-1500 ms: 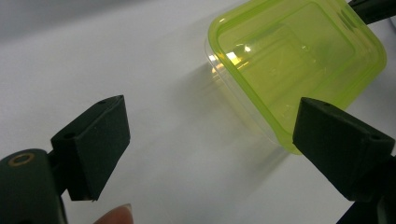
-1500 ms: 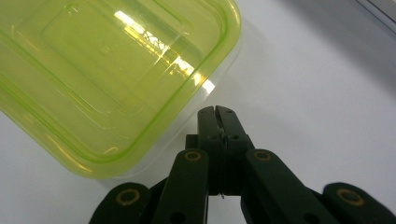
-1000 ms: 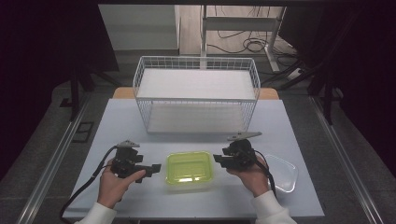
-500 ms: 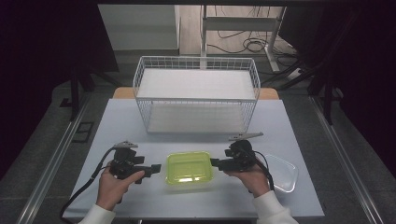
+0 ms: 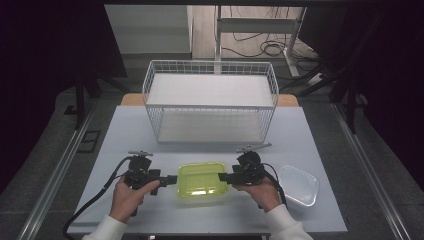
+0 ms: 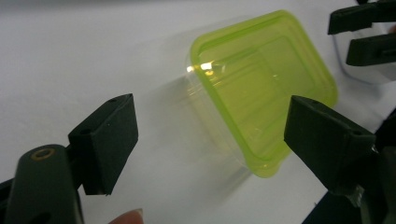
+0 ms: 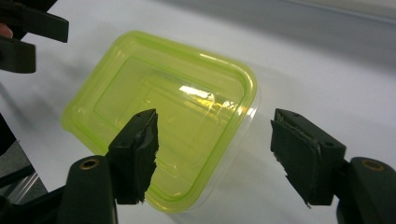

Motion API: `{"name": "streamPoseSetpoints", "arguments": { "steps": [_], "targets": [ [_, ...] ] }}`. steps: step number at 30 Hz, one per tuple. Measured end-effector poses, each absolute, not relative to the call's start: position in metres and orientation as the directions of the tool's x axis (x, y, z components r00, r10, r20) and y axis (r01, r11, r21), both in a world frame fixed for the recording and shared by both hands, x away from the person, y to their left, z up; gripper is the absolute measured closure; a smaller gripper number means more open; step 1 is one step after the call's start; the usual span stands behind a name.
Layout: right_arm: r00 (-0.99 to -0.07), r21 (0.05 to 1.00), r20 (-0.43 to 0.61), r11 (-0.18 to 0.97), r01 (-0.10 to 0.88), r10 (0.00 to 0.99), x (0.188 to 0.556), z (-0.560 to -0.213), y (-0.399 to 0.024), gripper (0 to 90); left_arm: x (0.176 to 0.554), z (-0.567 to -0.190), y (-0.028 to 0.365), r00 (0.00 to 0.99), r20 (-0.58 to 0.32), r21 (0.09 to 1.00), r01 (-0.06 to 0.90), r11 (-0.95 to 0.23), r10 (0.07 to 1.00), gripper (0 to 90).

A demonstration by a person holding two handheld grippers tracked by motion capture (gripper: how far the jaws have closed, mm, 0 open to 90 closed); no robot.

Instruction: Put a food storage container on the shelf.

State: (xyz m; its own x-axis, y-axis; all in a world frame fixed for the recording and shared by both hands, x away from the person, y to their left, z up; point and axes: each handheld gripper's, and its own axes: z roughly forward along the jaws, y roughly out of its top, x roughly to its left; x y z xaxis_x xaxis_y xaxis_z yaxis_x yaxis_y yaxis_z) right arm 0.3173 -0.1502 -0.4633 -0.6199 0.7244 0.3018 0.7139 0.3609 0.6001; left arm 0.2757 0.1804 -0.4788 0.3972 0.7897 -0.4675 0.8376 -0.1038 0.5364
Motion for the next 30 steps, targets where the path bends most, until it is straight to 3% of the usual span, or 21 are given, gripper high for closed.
{"name": "streamPoseSetpoints", "arguments": {
  "steps": [7, 17, 28, 30],
  "targets": [
    [-0.613, 0.583, 0.324, 0.358, 0.729, 0.721, 0.319, -0.471, -0.150, 35.3, 0.282, -0.489, 0.172, 0.355, -0.563, 0.491, 0.870, -0.043, 0.747, 23.9],
    [-0.570, 0.572, 0.342, 0.316, 0.757, 0.747, 0.326, -0.480, -0.149, 41.2, 0.289, -0.502, 0.164, 0.338, -0.602, 0.463, 0.886, -0.029, 0.724, 37.6],
    [-0.532, 0.530, 0.412, 0.281, 0.800, 0.740, 0.331, -0.491, -0.152, 48.8, 0.293, -0.511, 0.164, 0.329, -0.634, 0.431, 0.902, -0.033, 0.699, 45.4],
    [-0.517, 0.507, 0.450, 0.269, 0.819, 0.728, 0.332, -0.494, -0.152, 52.0, 0.294, -0.514, 0.166, 0.320, -0.653, 0.417, 0.908, -0.026, 0.687, 50.0]
  ]
}}
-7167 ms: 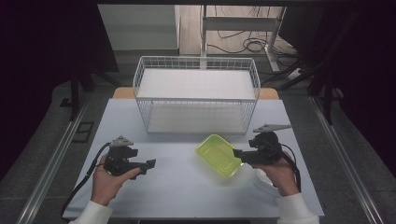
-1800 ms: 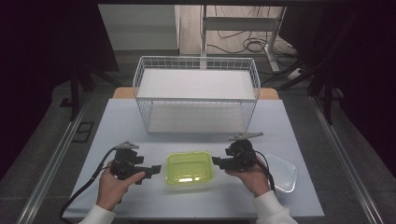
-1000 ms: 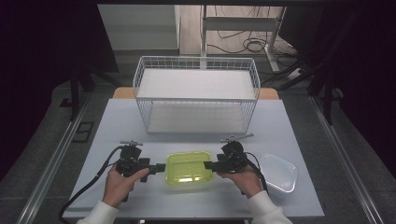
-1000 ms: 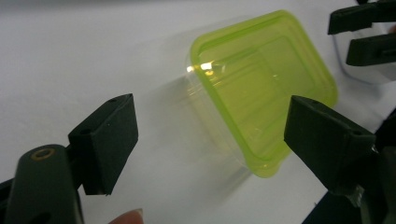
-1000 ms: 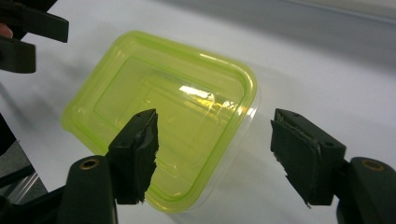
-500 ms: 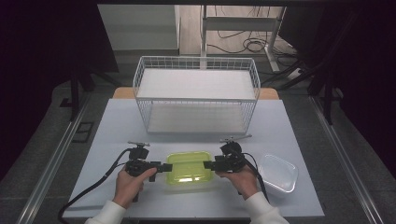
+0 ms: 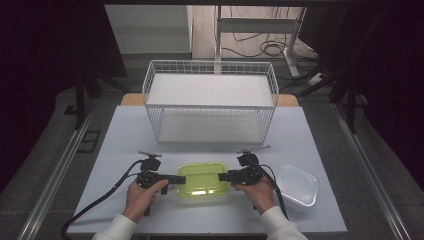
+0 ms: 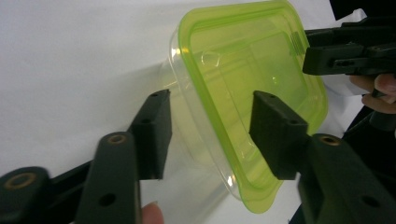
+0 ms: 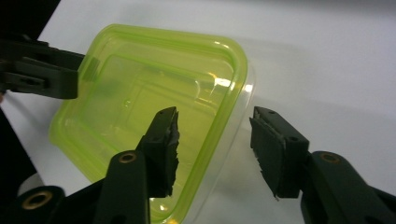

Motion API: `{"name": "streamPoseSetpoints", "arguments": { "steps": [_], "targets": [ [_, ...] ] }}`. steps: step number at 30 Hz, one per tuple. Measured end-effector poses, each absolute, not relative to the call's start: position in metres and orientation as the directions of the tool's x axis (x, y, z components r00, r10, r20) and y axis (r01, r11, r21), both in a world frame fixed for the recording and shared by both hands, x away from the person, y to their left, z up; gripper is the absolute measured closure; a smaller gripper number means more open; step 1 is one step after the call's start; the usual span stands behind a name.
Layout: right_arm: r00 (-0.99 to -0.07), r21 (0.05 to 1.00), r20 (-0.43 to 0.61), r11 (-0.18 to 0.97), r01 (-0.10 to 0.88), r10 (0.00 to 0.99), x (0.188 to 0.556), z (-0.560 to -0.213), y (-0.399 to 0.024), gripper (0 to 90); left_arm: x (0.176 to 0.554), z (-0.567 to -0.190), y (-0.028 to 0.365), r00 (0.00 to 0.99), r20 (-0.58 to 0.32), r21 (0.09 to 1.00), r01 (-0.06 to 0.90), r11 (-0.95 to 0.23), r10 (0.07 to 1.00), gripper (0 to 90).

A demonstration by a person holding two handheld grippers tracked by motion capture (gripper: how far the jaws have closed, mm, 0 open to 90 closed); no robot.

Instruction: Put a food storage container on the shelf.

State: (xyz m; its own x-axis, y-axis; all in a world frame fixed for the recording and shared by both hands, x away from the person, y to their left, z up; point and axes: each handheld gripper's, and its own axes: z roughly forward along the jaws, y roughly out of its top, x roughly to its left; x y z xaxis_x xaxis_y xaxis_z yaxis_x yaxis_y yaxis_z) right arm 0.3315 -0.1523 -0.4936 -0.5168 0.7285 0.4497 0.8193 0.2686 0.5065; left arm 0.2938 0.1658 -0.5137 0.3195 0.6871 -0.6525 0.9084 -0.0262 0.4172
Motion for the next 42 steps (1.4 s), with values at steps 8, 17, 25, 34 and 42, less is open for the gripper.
{"name": "streamPoseSetpoints", "arguments": {
  "steps": [8, 17, 25, 34, 42],
  "targets": [
    [-0.493, 0.481, 0.495, 0.247, 0.841, 0.716, 0.331, -0.495, -0.154, 64.2, 0.293, -0.517, 0.164, 0.309, -0.679, 0.397, 0.917, -0.021, 0.666, 61.8],
    [-0.479, 0.493, 0.556, 0.194, 0.848, 0.679, 0.326, -0.492, -0.159, 74.2, 0.287, -0.508, 0.169, 0.320, -0.676, 0.439, 0.898, 0.014, 0.664, 73.0],
    [-0.533, 0.558, 0.529, 0.202, 0.805, 0.660, 0.320, -0.478, -0.158, 74.7, 0.280, -0.495, 0.174, 0.355, -0.680, 0.491, 0.871, 0.038, 0.642, 74.0],
    [-0.592, 0.631, 0.477, 0.215, 0.745, 0.650, 0.314, -0.463, -0.156, 75.3, 0.274, -0.480, 0.178, 0.401, -0.652, 0.553, 0.832, 0.043, 0.644, 75.0],
    [-0.625, 0.684, 0.450, 0.204, 0.701, 0.638, 0.311, -0.451, -0.156, 75.5, 0.269, -0.468, 0.178, 0.429, -0.632, 0.599, 0.799, 0.056, 0.645, 75.0]
  ]
}}
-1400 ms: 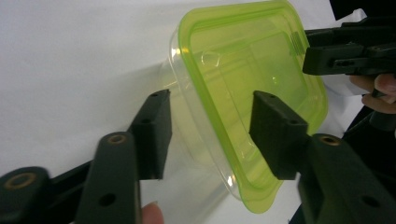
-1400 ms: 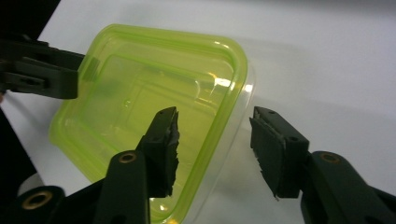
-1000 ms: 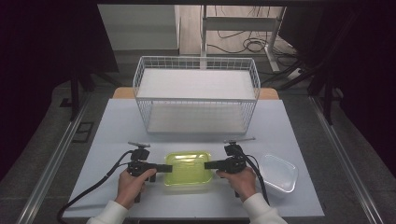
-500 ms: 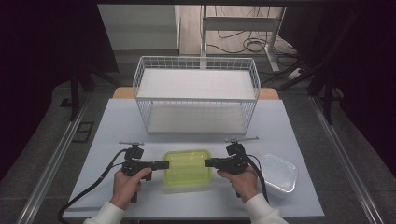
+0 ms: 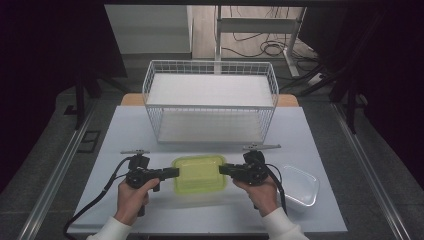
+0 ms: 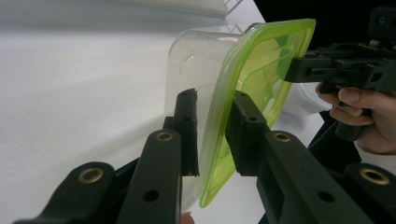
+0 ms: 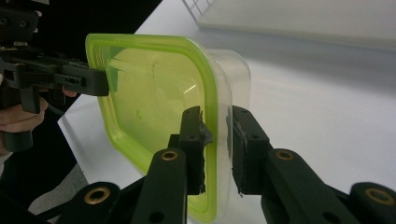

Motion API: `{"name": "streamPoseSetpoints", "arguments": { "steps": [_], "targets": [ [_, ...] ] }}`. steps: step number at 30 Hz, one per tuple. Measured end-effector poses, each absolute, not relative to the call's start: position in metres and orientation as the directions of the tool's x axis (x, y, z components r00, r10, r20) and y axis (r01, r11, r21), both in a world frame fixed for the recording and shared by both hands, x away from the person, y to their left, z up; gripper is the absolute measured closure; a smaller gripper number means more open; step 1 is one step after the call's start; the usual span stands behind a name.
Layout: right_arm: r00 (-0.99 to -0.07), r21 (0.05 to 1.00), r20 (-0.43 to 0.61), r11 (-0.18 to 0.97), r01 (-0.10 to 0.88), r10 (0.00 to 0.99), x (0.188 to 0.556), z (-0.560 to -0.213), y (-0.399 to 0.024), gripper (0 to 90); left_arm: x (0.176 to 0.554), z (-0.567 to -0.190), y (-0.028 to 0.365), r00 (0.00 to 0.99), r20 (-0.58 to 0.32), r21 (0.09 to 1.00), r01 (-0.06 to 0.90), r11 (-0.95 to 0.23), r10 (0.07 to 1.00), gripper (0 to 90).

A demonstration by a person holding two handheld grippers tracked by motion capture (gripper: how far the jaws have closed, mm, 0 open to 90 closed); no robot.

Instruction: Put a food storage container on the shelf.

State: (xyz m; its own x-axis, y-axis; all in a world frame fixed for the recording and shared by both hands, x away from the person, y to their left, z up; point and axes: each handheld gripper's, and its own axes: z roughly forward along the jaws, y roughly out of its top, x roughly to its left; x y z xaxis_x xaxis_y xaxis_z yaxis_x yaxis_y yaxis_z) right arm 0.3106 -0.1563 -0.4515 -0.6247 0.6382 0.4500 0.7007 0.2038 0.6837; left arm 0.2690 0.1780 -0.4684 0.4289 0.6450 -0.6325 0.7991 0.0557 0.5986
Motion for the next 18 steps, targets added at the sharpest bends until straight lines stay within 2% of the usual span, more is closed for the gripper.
{"name": "streamPoseSetpoints", "arguments": {
  "steps": [18],
  "targets": [
    [-0.677, 0.770, 0.371, 0.196, 0.607, 0.636, 0.301, -0.427, -0.156, 76.5, 0.264, -0.447, 0.178, 0.467, -0.599, 0.661, 0.747, 0.073, 0.650, 75.9]
  ]
}}
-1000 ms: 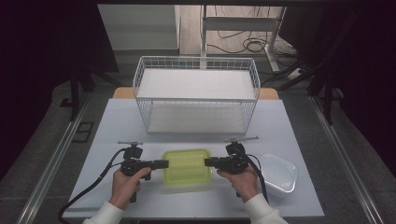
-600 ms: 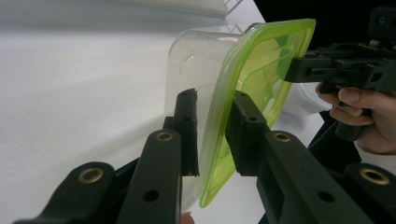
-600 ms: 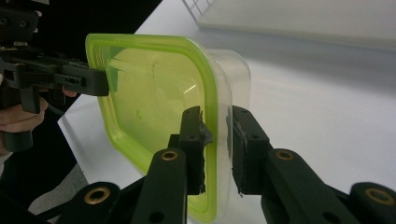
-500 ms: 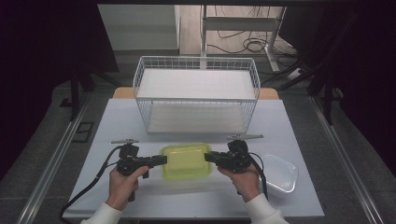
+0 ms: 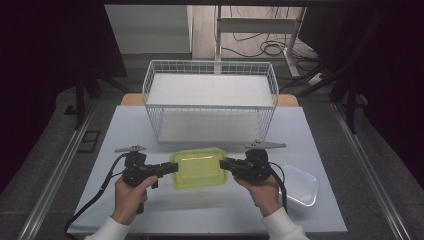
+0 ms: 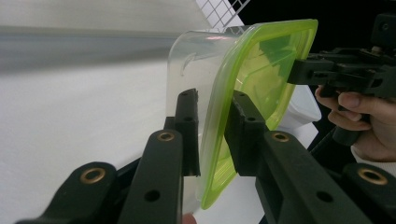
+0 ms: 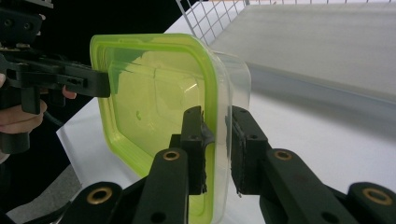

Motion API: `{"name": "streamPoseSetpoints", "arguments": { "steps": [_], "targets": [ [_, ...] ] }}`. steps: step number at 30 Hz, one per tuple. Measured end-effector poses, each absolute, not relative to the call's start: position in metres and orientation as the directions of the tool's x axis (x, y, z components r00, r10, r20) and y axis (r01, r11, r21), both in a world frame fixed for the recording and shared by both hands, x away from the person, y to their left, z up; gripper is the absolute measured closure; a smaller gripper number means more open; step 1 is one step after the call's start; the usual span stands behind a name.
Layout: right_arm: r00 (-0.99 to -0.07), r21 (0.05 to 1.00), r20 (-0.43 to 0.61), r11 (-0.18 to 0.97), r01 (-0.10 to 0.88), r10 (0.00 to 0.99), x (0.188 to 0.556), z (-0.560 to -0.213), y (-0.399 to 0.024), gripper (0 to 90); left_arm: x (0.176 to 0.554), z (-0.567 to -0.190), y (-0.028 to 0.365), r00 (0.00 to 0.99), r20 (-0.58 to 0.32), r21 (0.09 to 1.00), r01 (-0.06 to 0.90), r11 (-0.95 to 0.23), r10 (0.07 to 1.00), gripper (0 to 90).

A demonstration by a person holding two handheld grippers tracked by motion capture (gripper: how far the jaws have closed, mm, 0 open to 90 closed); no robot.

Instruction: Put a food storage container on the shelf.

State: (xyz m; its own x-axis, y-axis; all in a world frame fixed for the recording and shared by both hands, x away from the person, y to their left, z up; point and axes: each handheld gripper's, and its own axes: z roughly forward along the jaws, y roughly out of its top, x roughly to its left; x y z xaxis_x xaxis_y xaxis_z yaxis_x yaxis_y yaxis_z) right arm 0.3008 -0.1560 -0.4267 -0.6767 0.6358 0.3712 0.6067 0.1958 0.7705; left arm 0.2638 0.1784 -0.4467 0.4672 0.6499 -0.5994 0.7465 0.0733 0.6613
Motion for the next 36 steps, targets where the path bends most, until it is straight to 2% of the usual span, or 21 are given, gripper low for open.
{"name": "streamPoseSetpoints", "arguments": {
  "steps": [18, 36],
  "targets": [
    [-0.690, 0.798, 0.351, 0.184, 0.574, 0.634, 0.301, -0.417, -0.158, 77.7, 0.265, -0.432, 0.177, 0.490, -0.567, 0.694, 0.717, 0.064, 0.662, 76.5],
    [-0.714, 0.849, 0.302, 0.162, 0.503, 0.632, 0.302, -0.384, -0.157, 77.9, 0.271, -0.399, 0.180, 0.526, -0.538, 0.739, 0.670, 0.070, 0.658, 76.7]
  ]
}}
